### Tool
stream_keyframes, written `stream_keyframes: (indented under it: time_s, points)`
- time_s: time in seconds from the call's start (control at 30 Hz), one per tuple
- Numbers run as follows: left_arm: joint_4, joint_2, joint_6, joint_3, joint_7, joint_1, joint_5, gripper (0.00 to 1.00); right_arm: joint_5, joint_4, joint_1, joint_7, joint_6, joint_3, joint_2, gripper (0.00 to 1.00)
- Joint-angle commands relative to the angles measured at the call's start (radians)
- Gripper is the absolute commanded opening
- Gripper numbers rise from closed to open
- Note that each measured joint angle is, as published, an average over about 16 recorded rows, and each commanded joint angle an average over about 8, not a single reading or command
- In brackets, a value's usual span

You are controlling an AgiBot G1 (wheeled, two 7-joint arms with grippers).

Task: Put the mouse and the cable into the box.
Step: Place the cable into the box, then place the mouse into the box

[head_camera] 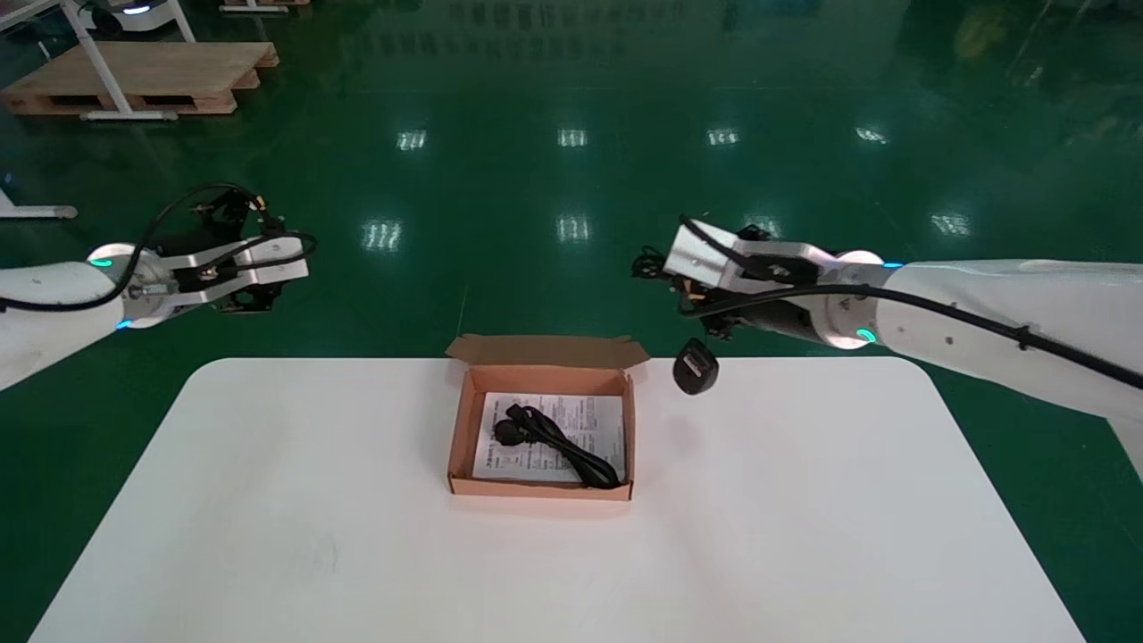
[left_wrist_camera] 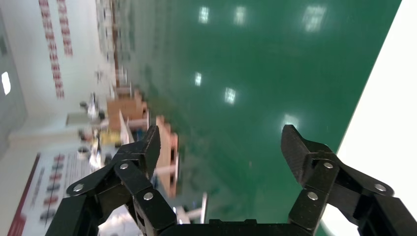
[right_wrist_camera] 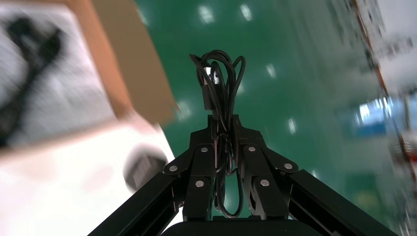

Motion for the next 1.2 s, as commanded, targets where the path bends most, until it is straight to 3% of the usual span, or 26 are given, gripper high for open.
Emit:
stream_keyframes:
  time_s: [0.03, 0.57, 0.83, 1.1, 1.13, 1.2]
  points:
    - [0.003, -0.026, -0.015, 0.002, -0.022, -0.009, 0.01, 1.0, 0.023, 0.013, -0.003, -0.031, 0.003, -0.007, -0.021, 0.0]
    - [-0.099, -0.067, -0.025, 0.054, -0.181, 0.006, 0.1, 1.0, 0.119, 0.075, -0.002, -0.154, -0.06, -0.099, -0.19, 0.0]
    - [-0.144, -0.085, -0.029, 0.078, -0.263, 0.011, 0.151, 1.0, 0.126, 0.063, -0.005, -0.116, 0.034, -0.271, -0.22, 0.0]
    - [-0.184, -0.101, -0.03, 0.098, -0.341, 0.014, 0.203, 1.0, 0.086, -0.061, 0.013, -0.005, 0.168, -0.444, -0.224, 0.0]
    - [-0.188, -0.103, -0.03, 0.1, -0.35, 0.014, 0.209, 1.0, 0.081, -0.075, 0.014, 0.01, 0.18, -0.462, -0.224, 0.04]
    - [-0.195, -0.106, -0.03, 0.104, -0.365, 0.015, 0.219, 1.0, 0.074, -0.098, 0.015, 0.035, 0.196, -0.493, -0.225, 0.27]
